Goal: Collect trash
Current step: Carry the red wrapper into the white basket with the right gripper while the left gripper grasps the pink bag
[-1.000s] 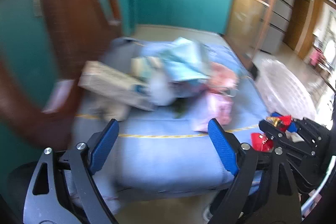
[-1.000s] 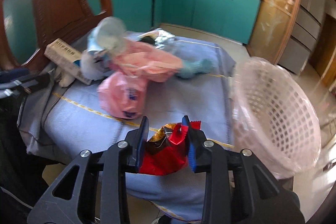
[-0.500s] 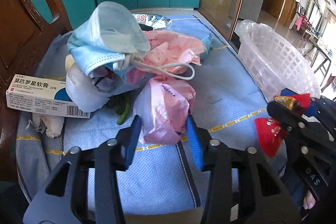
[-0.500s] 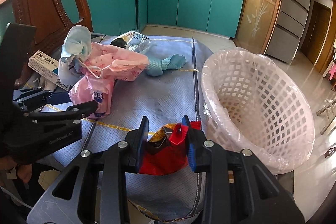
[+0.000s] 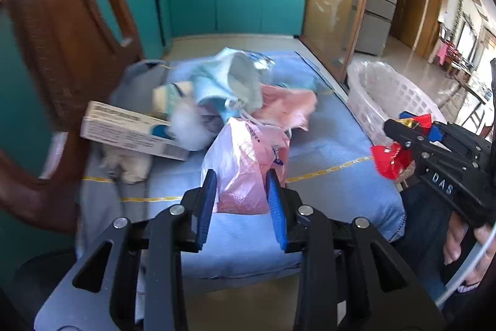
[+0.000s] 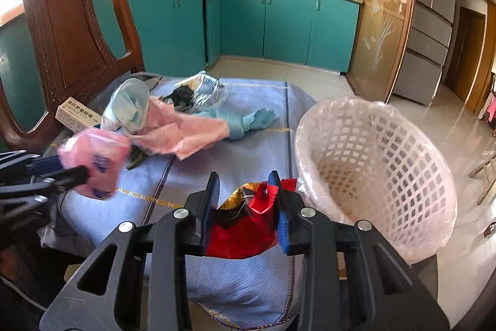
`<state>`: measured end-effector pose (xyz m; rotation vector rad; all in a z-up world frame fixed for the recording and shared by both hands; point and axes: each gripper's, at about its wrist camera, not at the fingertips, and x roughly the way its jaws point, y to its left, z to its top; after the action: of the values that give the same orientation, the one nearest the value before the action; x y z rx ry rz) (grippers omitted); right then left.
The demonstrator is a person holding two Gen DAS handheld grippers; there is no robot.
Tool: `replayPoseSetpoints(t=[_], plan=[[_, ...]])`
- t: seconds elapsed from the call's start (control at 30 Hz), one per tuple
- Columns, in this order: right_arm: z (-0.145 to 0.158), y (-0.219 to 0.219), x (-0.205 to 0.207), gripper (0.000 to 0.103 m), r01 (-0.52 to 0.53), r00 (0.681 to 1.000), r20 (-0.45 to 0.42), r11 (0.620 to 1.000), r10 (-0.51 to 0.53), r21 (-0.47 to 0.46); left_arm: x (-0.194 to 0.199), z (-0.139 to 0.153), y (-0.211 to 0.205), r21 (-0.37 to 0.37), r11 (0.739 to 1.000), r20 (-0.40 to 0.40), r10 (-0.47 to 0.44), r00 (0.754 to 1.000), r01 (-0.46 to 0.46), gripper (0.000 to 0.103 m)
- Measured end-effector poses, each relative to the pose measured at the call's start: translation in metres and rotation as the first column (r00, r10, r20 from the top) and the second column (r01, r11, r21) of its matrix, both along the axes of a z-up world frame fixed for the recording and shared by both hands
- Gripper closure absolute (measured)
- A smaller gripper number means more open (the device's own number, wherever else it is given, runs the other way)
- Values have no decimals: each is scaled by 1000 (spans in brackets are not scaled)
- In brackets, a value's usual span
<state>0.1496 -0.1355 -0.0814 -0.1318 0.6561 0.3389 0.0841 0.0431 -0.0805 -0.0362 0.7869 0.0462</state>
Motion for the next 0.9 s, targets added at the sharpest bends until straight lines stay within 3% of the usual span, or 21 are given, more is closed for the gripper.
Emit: replayPoseSetpoints(t=[0.2, 0.43, 0.6, 0.73, 0.9], plan=[[26, -31, -3, 70, 58, 991, 120, 996, -65, 65, -18, 29, 4, -18, 1000, 99, 8, 995, -6, 69], [50, -90, 4, 70, 173, 953, 233, 978, -196, 114, 16, 69, -26, -47, 991, 197, -110, 974, 122, 69], [34, -124, 26, 70, 254, 942, 196, 961, -271, 112, 68, 69, -74, -70, 957, 208, -262, 942, 281, 69], [15, -146, 47, 70, 305, 939, 120, 942, -322, 136, 123, 48, -113, -143, 921, 123, -346, 930, 362, 69], [8, -155, 53, 70, 332, 930, 121, 934, -347, 129, 154, 35, -161, -153, 878, 98, -444, 891, 454, 67]])
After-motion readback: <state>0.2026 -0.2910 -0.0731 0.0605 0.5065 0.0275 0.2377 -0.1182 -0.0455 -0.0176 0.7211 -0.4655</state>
